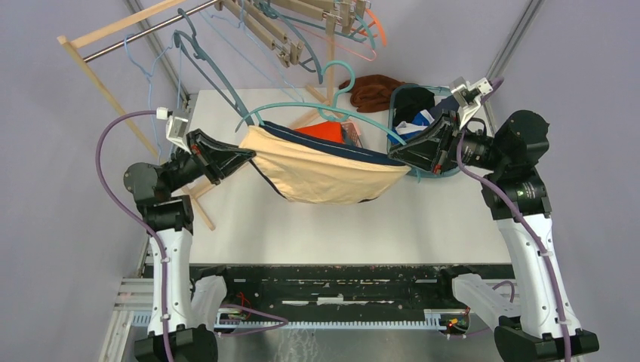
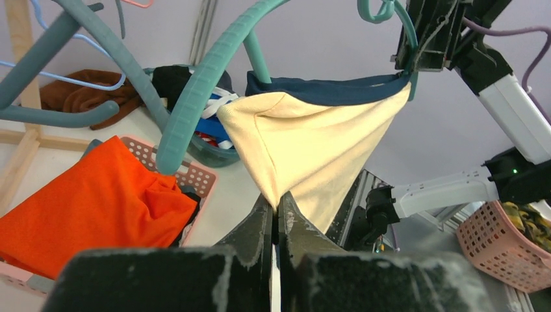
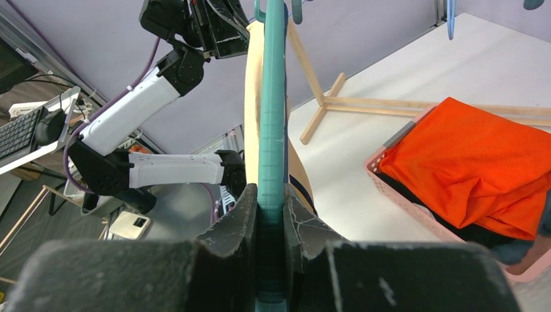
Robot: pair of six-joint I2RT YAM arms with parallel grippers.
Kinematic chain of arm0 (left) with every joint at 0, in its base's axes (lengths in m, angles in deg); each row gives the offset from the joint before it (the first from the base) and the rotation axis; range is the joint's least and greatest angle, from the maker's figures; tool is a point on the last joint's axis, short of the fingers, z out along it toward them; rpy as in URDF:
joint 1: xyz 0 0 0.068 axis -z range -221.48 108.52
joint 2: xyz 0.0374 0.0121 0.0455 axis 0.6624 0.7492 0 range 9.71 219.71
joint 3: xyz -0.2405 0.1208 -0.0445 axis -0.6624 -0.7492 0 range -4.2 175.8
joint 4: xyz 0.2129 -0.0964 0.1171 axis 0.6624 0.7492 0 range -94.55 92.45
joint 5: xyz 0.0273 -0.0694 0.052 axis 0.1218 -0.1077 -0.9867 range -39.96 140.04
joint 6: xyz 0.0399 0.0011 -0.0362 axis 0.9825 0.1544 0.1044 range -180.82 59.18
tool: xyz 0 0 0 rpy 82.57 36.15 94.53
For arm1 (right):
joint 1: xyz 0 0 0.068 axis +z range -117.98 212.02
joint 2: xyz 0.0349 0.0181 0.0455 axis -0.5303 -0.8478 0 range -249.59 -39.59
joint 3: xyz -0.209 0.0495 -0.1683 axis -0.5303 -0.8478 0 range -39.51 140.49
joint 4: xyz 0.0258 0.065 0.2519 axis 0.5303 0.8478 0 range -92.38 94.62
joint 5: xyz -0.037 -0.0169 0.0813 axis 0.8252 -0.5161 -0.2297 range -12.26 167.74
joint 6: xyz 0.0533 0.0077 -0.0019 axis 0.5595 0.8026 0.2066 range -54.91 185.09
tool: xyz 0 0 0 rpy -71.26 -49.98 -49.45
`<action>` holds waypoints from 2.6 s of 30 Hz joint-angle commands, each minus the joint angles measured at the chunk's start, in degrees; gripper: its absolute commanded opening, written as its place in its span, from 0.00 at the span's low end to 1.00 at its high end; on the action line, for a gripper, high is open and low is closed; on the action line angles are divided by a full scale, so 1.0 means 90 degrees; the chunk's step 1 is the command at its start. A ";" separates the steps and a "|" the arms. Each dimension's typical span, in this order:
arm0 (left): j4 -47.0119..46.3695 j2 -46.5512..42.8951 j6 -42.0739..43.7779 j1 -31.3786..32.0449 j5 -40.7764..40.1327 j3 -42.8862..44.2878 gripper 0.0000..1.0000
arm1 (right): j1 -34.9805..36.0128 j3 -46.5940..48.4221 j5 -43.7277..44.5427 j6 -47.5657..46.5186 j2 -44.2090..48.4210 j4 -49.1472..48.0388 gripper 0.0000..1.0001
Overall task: Remove the underwear clipped to the hanger
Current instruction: Remove the underwear from the hanger.
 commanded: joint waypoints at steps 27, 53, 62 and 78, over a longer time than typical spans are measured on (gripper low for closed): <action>0.1682 -0.0340 0.0654 -0.1413 -0.0568 0.0704 0.03 | -0.0289 -0.0496 0.0268 0.1698 0.0101 -0.2430 0.00; 0.0369 -0.0399 -0.0802 -0.2716 -0.0169 0.0257 0.03 | -0.0375 -0.0036 -0.0174 0.0331 0.0184 -0.1071 0.01; 0.0291 -0.0435 -0.0832 -0.2898 -0.0057 0.0258 0.03 | -0.0638 0.0447 -0.0493 -0.0708 0.0205 0.0198 0.01; 0.4127 -0.0787 0.3049 -0.2900 0.0771 0.1592 0.10 | -0.0639 0.0374 -0.0803 0.0534 0.0114 -0.0942 0.00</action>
